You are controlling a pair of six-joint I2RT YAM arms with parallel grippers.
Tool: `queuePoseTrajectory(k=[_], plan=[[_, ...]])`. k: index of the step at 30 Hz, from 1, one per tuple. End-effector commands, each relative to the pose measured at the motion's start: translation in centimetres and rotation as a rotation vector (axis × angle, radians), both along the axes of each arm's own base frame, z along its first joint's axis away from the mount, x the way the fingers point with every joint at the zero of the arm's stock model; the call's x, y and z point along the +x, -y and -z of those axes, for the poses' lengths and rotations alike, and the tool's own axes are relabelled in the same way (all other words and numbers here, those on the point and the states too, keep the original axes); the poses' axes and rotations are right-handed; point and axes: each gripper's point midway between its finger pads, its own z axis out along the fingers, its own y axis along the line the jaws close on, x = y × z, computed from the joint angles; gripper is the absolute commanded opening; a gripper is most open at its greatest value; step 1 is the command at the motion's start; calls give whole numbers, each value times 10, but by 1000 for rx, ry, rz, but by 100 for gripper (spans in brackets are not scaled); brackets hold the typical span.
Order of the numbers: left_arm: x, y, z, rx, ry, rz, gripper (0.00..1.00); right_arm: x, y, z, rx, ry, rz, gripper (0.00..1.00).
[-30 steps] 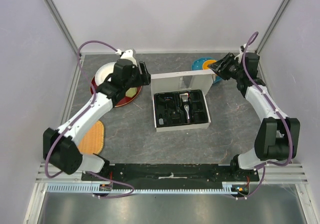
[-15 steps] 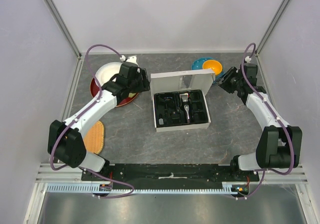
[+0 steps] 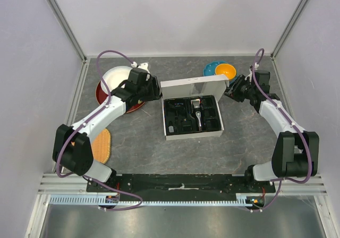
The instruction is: Sort the hair-cutting tools
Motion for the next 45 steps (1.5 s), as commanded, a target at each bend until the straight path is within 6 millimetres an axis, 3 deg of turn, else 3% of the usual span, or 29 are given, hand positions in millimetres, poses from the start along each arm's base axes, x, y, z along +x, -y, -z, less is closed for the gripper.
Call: queuePoseTrajectory(k=[1,6,7,15,18,22,30,33,37,38,40,41,43,45], plan=[[1,9,-12,-51,39,35,58,-5,-7,-16,14,69,-50,38],[1,8,-9,-49,32,26,58,-12,-11,-14,25,65,-70,38],[1,8,-8,-49,30,25,58,-14,-20,-14,24,65,-94,38],[-2,7,-5,-48,21,25,57,-18,-21,-2,10,42,-99,37],[-2,6,-3,-47,17,22,57,-21,-15,5,-20,20,-65,36],[-4,3,0,-36,14,11,57,-22,12,11,-107,2,79,35],[-6,-1,1,-30,16,1,57,-11,24,-25,-116,86,168,38],[-4,-10,-1,-13,27,-43,57,-1,22,-49,-89,140,185,40],[5,-31,-16,-18,45,-168,58,19,9,-83,-65,259,156,53],[7,-33,-22,-27,52,-186,60,29,5,-77,-86,266,135,65],[14,-36,-35,-59,73,-222,64,43,-5,-77,-80,252,108,73],[16,-35,-40,-71,80,-220,65,51,-10,-58,-83,205,83,77],[24,-27,-51,-105,95,-192,67,56,-26,-55,-65,193,21,79],[26,-18,-56,-128,98,-153,70,56,-43,-38,-68,157,-44,80]])
